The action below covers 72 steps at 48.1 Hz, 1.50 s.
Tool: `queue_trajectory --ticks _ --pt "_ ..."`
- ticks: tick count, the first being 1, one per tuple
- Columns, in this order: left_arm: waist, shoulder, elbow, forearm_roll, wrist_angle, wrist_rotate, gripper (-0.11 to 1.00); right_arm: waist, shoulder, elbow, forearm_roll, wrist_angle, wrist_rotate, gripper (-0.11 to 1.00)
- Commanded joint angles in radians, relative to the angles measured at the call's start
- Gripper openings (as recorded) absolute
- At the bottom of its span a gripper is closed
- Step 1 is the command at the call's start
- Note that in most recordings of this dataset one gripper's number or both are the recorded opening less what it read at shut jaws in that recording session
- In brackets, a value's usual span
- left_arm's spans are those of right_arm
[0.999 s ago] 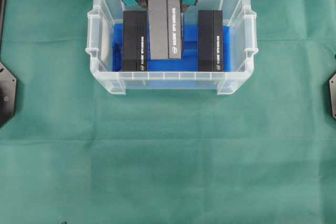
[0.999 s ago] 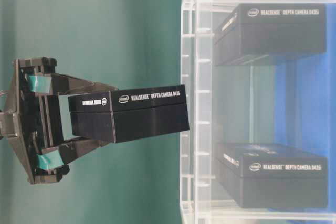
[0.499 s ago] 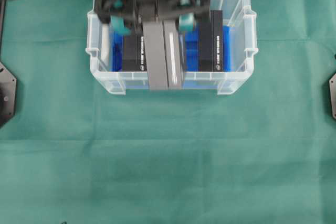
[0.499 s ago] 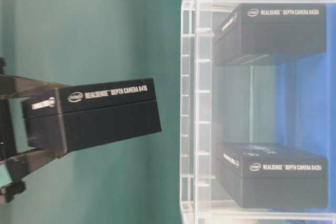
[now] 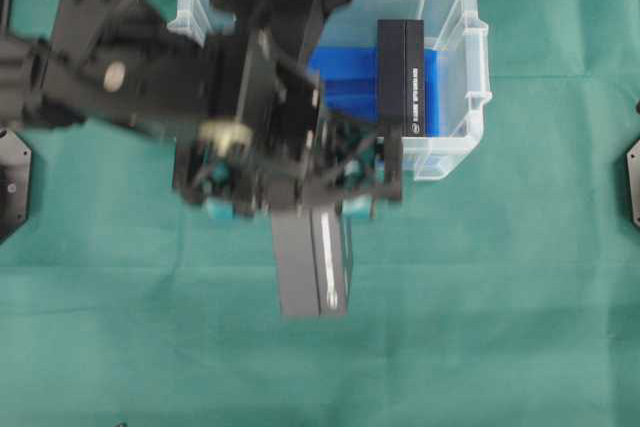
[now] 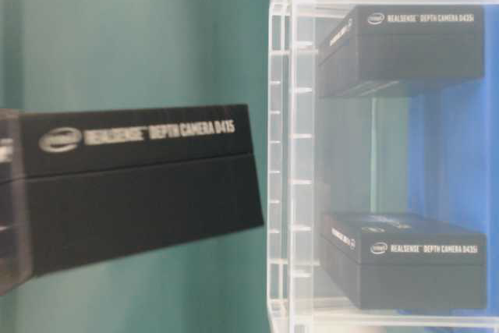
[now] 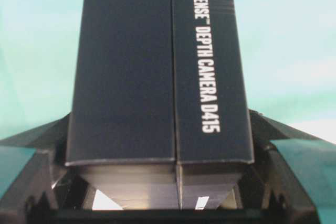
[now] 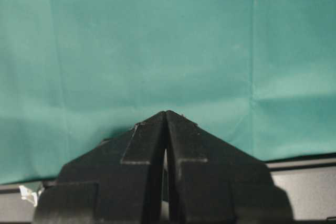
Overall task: Take the box out of the case with the left arm.
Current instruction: 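Carry the box with the left gripper to the table in front of the case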
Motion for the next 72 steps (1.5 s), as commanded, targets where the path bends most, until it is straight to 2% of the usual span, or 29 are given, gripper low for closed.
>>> queue_trajectory --ticks 1,13,27,35,55,72 --pt "-0.043 -0.038 -0.015 0.002 -0.012 -0.032 0.6 0.002 0.002 -0.012 -0.002 -0.005 0.002 0.0" --pt "-0.126 -0.034 -0.014 0.002 -0.035 -0.117 0.6 0.002 0.002 -0.012 -0.002 -0.005 0.002 0.0" --pt "-0.123 -0.035 -0.005 0.003 -0.037 -0.118 0.6 0.002 0.003 -0.012 -0.002 -0.005 0.003 0.0" --pt "-0.115 -0.035 0.049 0.002 -0.058 -0.118 0.6 0.002 0.003 -0.012 -0.002 -0.005 0.005 0.0" --pt "-0.115 -0.037 0.359 0.005 -0.373 -0.12 0.6 0.002 0.003 -0.011 -0.003 -0.005 0.005 0.0" --pt "-0.114 0.003 0.538 -0.002 -0.624 -0.117 0.6 0.002 0.002 -0.011 -0.002 -0.006 0.005 0.0"
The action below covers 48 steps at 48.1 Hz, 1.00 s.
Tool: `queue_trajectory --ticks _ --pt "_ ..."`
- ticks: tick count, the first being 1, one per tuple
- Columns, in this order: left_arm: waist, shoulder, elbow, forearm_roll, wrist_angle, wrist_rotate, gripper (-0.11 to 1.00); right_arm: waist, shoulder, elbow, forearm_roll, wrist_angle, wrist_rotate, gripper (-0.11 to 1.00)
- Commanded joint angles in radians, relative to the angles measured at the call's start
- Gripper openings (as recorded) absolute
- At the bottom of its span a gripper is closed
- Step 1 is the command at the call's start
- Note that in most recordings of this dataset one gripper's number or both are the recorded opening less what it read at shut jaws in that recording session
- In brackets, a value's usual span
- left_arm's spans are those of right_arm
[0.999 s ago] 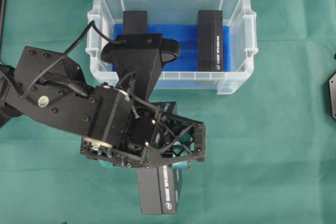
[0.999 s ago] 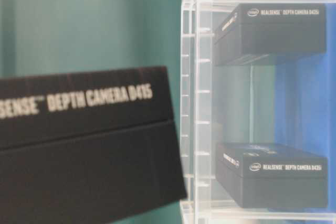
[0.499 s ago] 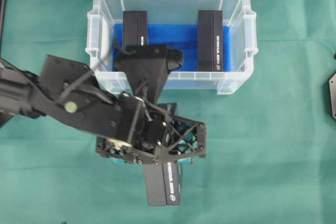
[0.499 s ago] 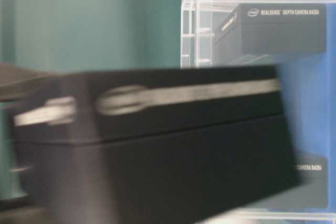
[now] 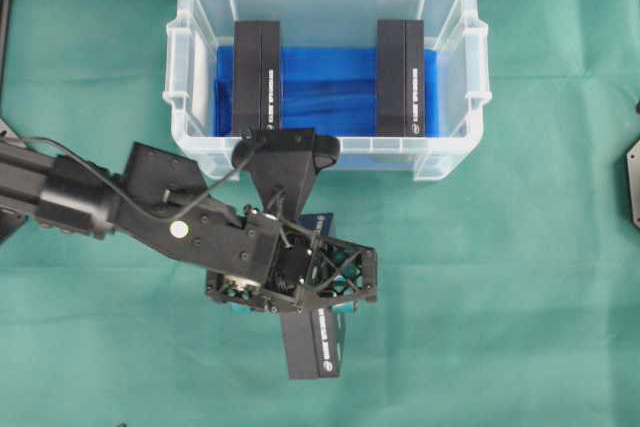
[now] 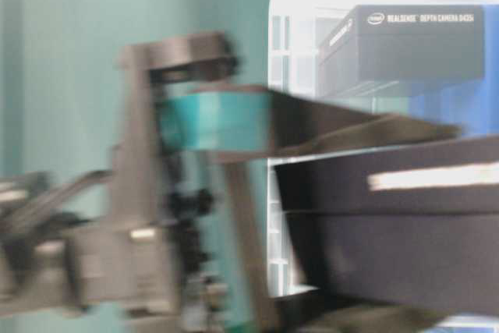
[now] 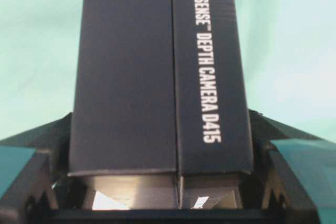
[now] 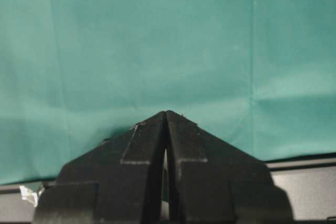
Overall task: Take the box out of the case with the left arm.
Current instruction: 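Carry the box with the left gripper to the table in front of the case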
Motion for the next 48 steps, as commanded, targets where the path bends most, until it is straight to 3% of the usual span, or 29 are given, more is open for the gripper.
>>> queue_trajectory --ticks 1,19,32,46,48 --pt "0.003 -0.015 0.009 -0.005 -0.051 0.0 0.6 0.002 0.003 -0.009 0.0 -0.005 0.003 0.0" --pt "0.023 -0.014 0.058 -0.012 -0.074 0.005 0.6 0.002 0.009 -0.008 0.0 -0.006 0.003 0.0" --pt "0.032 -0.014 0.055 -0.012 -0.12 0.114 0.6 0.002 0.009 -0.008 0.0 -0.011 0.003 0.0" --pt "0.034 -0.014 0.063 -0.014 -0.12 0.123 0.6 0.002 0.009 -0.008 0.0 -0.018 0.003 0.0" --pt "0.034 -0.014 0.063 -0.012 -0.118 0.123 0.67 0.002 0.009 -0.008 0.0 -0.018 0.003 0.0"
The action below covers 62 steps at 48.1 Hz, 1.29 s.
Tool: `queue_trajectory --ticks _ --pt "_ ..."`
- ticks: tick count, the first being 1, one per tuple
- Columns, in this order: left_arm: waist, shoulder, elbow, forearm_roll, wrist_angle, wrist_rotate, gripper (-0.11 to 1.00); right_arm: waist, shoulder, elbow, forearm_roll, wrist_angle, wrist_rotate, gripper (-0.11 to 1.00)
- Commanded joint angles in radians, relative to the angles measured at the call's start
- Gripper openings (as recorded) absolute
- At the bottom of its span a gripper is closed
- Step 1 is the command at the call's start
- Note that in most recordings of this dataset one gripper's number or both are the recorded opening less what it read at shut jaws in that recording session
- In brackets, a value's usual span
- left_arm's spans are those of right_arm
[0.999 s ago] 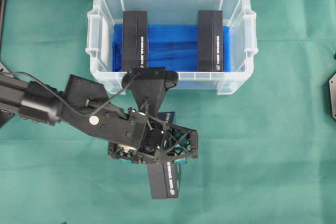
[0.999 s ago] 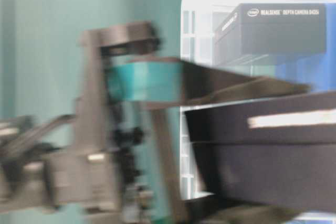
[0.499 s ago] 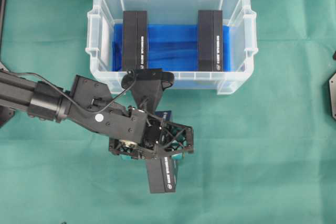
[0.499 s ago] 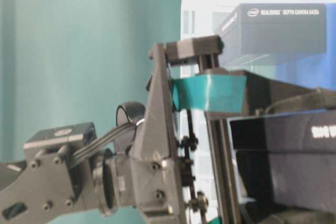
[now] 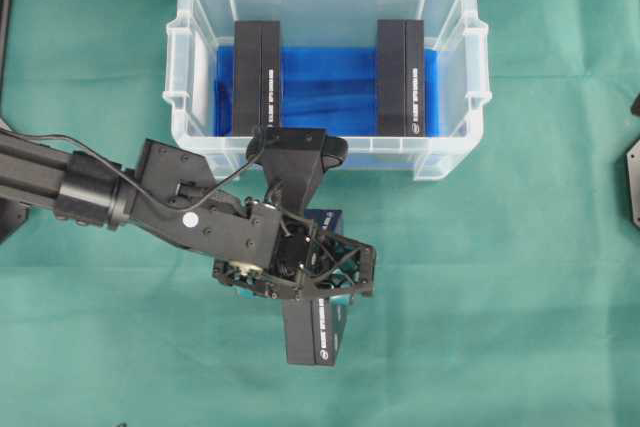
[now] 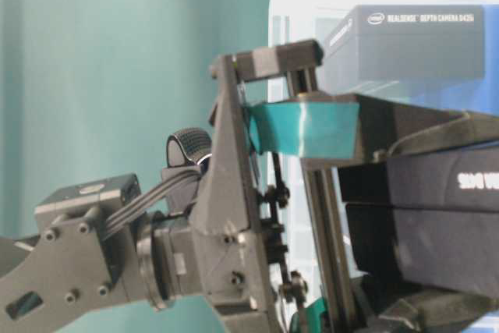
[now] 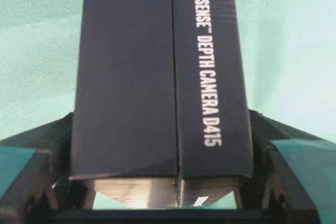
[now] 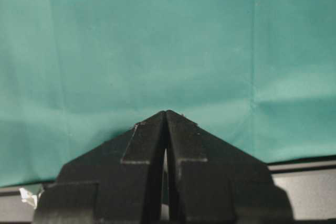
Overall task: Take the box out of the case with the left arm.
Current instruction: 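Carry the box with the left gripper to the table in front of the case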
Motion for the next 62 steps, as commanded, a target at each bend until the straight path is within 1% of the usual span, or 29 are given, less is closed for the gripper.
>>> queue_trajectory --ticks 1,5,6,8,13,24,32,37,49,54,62 --pt "0.008 -0.023 -0.015 0.002 -0.005 0.002 0.72 0.002 0.0 -0.009 -0.002 -0.006 0.002 0.0" --pt "0.008 -0.023 -0.015 0.0 -0.005 0.002 0.92 0.002 0.002 -0.009 -0.002 -0.006 0.002 0.0" --pt "0.008 -0.023 -0.015 0.0 -0.005 0.0 0.95 0.002 0.0 -0.009 -0.003 -0.006 0.002 0.0" --pt "0.011 -0.023 -0.018 0.0 -0.005 0.002 0.97 0.002 0.002 -0.008 -0.002 -0.005 0.002 0.0" --pt "0.014 -0.023 -0.015 0.0 -0.005 0.002 0.95 0.002 0.0 -0.009 -0.002 -0.005 0.002 0.0" --pt "0.017 -0.023 -0.021 0.0 -0.003 0.0 0.96 0.002 0.002 -0.008 -0.002 -0.006 0.002 0.0" --pt "0.021 -0.034 -0.048 -0.002 0.009 -0.002 0.96 0.002 0.002 -0.008 -0.002 -0.005 0.002 0.0" --pt "0.032 -0.046 -0.084 -0.002 0.044 -0.002 0.96 0.002 0.0 -0.009 -0.002 -0.005 0.002 0.0" --pt "0.043 -0.043 -0.232 0.006 0.192 0.006 0.96 0.002 0.0 -0.009 -0.002 -0.005 0.002 0.0" --pt "0.044 -0.049 -0.275 0.008 0.245 0.006 0.96 0.002 0.0 -0.009 -0.002 -0.005 0.002 0.0" --pt "0.049 -0.067 -0.328 0.023 0.307 0.006 0.95 0.002 0.0 -0.009 -0.002 -0.005 0.002 0.0"
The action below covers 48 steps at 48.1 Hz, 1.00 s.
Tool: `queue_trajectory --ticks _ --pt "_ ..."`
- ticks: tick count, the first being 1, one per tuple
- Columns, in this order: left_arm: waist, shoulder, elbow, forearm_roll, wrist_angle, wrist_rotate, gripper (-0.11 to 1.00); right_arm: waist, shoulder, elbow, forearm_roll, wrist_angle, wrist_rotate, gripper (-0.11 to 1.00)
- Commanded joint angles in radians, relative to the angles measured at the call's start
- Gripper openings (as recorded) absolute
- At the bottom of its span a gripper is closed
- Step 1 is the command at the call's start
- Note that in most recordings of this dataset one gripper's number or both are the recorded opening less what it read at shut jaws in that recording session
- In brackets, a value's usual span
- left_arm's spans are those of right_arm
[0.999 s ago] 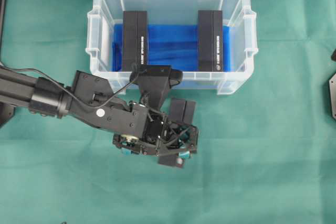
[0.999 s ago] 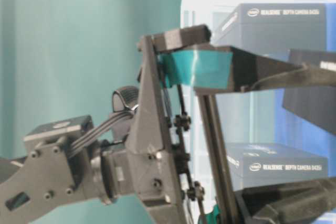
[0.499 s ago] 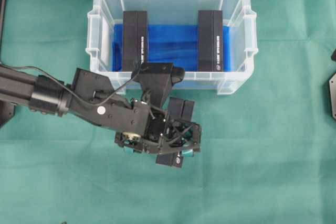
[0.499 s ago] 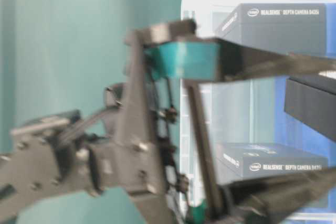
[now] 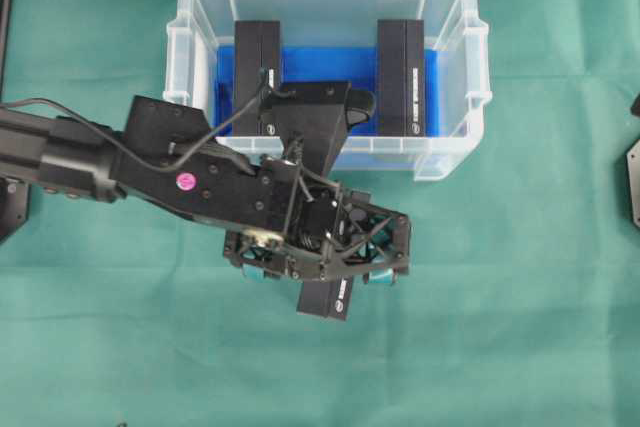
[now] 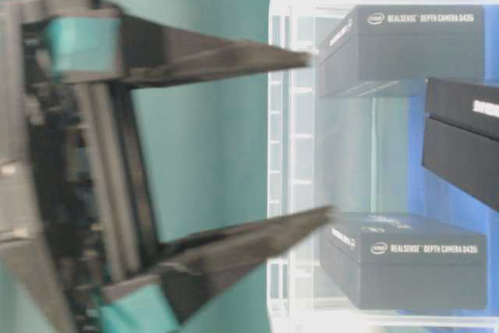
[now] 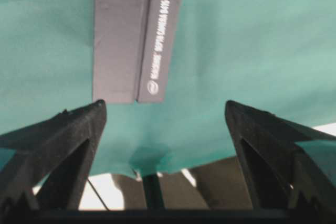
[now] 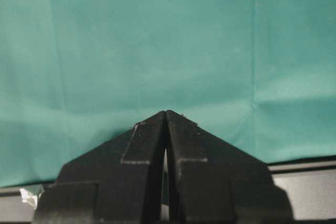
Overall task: Take the box out of the case with the left arm.
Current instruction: 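Lower the box onto the table and open the left gripper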
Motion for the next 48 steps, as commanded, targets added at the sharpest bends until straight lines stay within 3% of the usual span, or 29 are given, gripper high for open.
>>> queue_trajectory --ticks 1,22,29,48 --pt "0.008 -0.057 -0.051 0.012 0.029 0.003 0.95 0.0 0.0 -0.011 0.0 -0.003 0.002 0.0" --pt "0.003 -0.097 -0.018 0.02 0.051 0.021 0.95 0.0 0.0 -0.009 0.0 -0.003 0.002 0.0" --pt "-0.008 -0.176 0.066 0.02 0.054 0.078 0.95 0.0 0.002 -0.011 0.0 -0.003 0.002 0.0" --pt "-0.048 -0.423 0.357 0.02 0.061 0.026 0.95 0.0 0.0 -0.011 0.0 0.0 0.0 0.0"
